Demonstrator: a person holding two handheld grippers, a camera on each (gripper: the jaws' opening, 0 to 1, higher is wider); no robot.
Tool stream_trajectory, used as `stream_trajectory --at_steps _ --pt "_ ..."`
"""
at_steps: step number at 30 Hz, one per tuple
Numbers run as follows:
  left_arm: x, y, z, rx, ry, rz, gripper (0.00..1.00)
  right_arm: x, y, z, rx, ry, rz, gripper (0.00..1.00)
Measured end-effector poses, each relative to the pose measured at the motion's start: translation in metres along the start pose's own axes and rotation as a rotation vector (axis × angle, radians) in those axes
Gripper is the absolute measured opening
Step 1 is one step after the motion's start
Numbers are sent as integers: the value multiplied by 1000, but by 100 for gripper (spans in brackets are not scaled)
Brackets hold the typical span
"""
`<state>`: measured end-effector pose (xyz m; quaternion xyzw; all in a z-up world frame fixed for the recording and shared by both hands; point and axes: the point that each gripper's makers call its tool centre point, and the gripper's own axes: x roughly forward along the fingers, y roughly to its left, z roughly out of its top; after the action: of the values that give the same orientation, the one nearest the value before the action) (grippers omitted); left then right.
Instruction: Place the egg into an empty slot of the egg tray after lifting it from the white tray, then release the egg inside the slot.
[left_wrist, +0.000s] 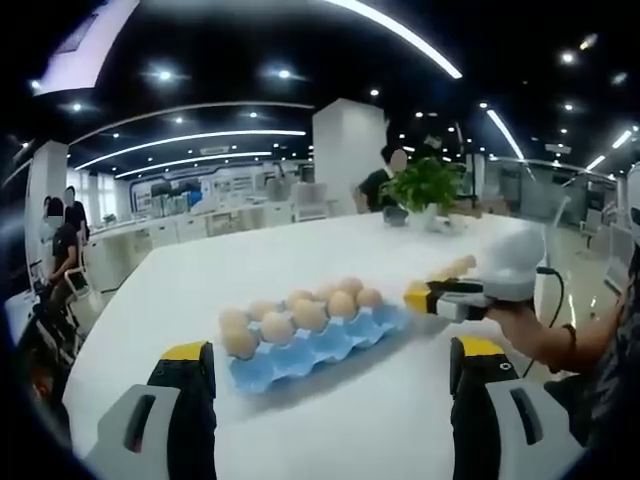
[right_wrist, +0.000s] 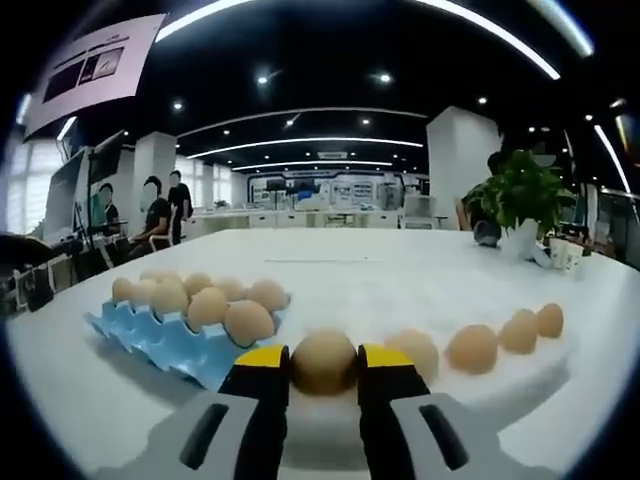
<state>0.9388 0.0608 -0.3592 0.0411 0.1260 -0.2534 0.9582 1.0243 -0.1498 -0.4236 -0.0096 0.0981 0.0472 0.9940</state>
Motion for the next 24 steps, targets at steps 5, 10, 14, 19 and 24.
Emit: stream_trajectory --at_steps 5,10,14,19,24 --pt "-1 2 0 -5 -2 7 100 -1 1 3 -42 -16 1 27" --pt "0 2 -1 -3 2 8 99 -3 3 11 -78 -54 -2 27" --pt "1 2 -1 -1 3 9 99 -5 6 19 -74 -87 15 27" --pt "1 1 0 -2 -1 7 99 -6 17 31 -84 -135 49 27" --pt "0 3 -2 -1 6 11 99 -2 26 31 -153 -135 52 27"
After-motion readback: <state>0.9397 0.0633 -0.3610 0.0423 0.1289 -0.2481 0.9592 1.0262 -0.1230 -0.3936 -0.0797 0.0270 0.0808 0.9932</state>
